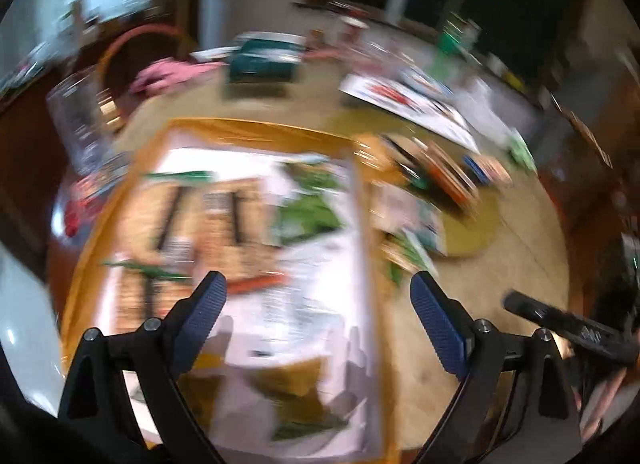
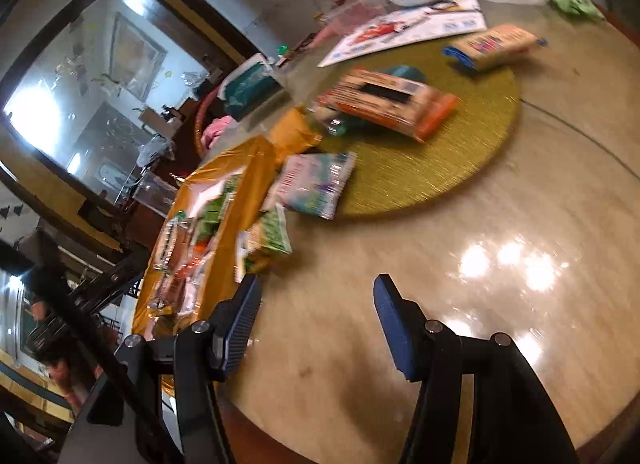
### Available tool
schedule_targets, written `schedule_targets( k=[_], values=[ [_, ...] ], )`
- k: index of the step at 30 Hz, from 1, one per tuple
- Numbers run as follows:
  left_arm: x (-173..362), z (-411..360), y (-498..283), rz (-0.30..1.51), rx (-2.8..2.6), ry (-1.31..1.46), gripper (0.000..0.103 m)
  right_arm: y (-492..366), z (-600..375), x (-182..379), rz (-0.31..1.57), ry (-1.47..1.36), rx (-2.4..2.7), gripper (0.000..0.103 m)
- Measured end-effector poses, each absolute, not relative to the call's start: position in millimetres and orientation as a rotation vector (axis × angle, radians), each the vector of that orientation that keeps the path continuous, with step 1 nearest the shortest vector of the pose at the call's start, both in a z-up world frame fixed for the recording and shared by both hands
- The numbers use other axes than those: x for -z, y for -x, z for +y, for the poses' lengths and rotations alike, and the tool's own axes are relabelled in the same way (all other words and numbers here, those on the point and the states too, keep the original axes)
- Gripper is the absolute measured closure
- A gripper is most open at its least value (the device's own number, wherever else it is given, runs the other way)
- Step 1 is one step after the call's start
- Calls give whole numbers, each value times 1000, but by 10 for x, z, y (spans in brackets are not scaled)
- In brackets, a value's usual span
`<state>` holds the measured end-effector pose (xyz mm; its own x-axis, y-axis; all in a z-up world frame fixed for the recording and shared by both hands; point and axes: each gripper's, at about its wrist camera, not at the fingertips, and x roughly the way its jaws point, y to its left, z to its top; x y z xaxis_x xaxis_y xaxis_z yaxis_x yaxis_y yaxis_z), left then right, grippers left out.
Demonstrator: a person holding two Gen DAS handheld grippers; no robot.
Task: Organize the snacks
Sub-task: 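Grasp the green garlic pea bag with the left gripper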
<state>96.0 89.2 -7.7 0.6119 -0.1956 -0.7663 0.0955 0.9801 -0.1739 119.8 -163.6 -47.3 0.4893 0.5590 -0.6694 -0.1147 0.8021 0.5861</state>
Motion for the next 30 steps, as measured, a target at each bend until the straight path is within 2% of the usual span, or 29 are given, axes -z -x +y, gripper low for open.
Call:
schedule_targets(
  k=[5,10,16,19,22,28,30],
  values=[
    [156,172,-1180,974,302,-120,10,-1140,-1775,515,980,-513,-423,44],
    [307,-148,-1588,1085,373,-222,10,-1066,-1948,554,958,-551,-422,44],
    [440,-328,-1871,1155,420,-245,17,-1112,-2067,663,976,-597,-425,44],
    [523,-423,-1846,1161,419,-323,17,-1104,-2074,647,966,-595,-437,44],
    [691,-425,-1866,1226,378,-373,28,-1090,-2079,640,962,-599,-441,44],
    [642,-331,-1581,1235,409,-290,29,-1079,-2070,645,965,-596,-439,44],
    [635,-336,-1477,1203,395,-282,33,-1086,-2072,649,968,-599,-433,44]
  ],
)
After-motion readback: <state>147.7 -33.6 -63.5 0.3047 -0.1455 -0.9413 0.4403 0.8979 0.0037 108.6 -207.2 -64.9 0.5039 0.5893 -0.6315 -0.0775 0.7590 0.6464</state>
